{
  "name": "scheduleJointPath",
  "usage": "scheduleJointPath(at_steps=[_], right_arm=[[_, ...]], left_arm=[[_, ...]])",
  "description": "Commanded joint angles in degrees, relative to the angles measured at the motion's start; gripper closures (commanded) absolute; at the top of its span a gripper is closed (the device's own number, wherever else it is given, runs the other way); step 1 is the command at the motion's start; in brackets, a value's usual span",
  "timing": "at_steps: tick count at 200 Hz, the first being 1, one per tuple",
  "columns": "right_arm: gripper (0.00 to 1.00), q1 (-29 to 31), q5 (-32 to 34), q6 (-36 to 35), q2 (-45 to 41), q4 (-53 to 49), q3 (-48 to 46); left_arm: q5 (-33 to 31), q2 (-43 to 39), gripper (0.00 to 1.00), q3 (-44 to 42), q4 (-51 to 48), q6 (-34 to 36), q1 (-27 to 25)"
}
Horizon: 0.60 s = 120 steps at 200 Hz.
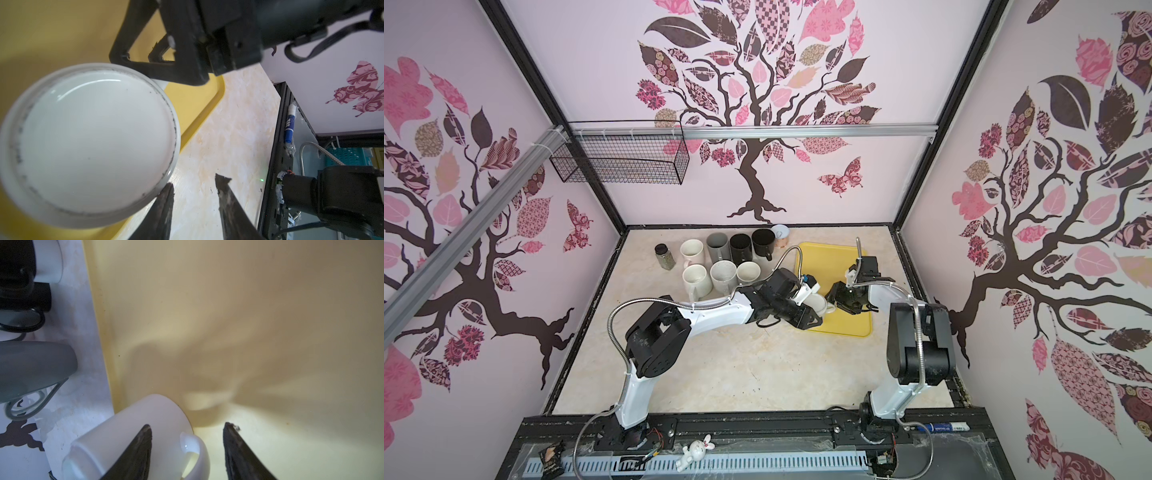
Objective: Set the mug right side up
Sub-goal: 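Grasp the white mug's handle with right gripper while left gripper approaches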
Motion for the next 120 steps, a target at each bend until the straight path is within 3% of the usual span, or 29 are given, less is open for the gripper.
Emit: scheduleJointPath(at_steps=[1, 73, 120], right_arm=[[0.47, 0.5, -5.23, 1.2, -4.09, 2.2, -3.42], [0.48, 5.64, -6.19, 1.52, -8.46, 4.05, -8.94], [0.48, 9.78, 10.68, -0.48, -17.08, -1.43, -7.53]], left_arm=[[-2.82, 0.8, 0.62, 3.22, 0.16, -0.42, 3.01], [-5.7, 0.83, 0.59, 4.64, -3.39, 1.72, 5.74], [-11.9, -4.44, 0.57, 0.6, -5.4, 2.07, 5.75]])
